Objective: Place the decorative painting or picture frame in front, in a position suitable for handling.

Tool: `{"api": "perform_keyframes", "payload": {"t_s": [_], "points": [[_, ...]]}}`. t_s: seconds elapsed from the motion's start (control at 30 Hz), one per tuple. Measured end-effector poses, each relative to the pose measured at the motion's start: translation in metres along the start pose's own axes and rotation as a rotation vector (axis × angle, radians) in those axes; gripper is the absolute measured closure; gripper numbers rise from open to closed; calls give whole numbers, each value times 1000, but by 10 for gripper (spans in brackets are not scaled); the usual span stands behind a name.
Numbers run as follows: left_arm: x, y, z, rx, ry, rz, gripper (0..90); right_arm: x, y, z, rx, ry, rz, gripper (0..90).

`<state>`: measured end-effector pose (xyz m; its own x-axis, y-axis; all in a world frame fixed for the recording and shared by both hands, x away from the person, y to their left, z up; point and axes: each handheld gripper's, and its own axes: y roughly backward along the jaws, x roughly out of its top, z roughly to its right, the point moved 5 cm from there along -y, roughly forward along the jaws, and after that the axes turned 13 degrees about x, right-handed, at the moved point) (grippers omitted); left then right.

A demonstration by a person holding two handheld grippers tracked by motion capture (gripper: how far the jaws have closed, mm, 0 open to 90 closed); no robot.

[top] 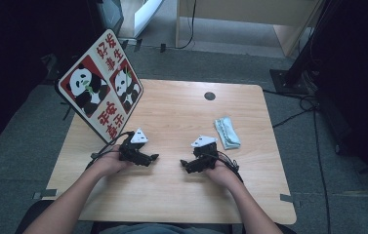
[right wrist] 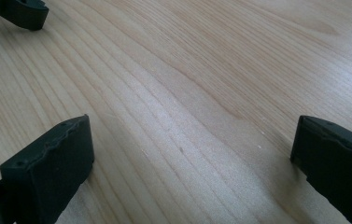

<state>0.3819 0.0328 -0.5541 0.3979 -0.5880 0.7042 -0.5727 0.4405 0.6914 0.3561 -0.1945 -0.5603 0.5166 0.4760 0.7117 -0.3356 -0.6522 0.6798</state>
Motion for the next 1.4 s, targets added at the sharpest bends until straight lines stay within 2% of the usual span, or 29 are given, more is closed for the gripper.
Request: {"api": "perform_keyframes", "payload": {"t_s": [0.33,0.8,1.1,1.2,1.23,1.27,1.33,1.4], "points": [[0,0,1,3,2,-2,134,0,0,0,4,5,-2,0],[1,0,6,57,53,-11,131,0,0,-1,12,7,-4,0],[0,2,7,26,18,-16,138,0,0,-1,12,7,-4,0],[3,4,7,-16,25,-35,146,0,0,-1,12,8,-4,0],[3,4,7,-16,25,-35,146,0,0,-1,12,5,-4,0],[4,6,9,-44,20,-46,151,0,0,-1,14,8,-4,0],[6,8,9,-46,-3,-40,167,0,0,-2,15,5,-4,0],[7,11,9,-59,3,-29,176,0,0,-2,14,6,-4,0]]}}
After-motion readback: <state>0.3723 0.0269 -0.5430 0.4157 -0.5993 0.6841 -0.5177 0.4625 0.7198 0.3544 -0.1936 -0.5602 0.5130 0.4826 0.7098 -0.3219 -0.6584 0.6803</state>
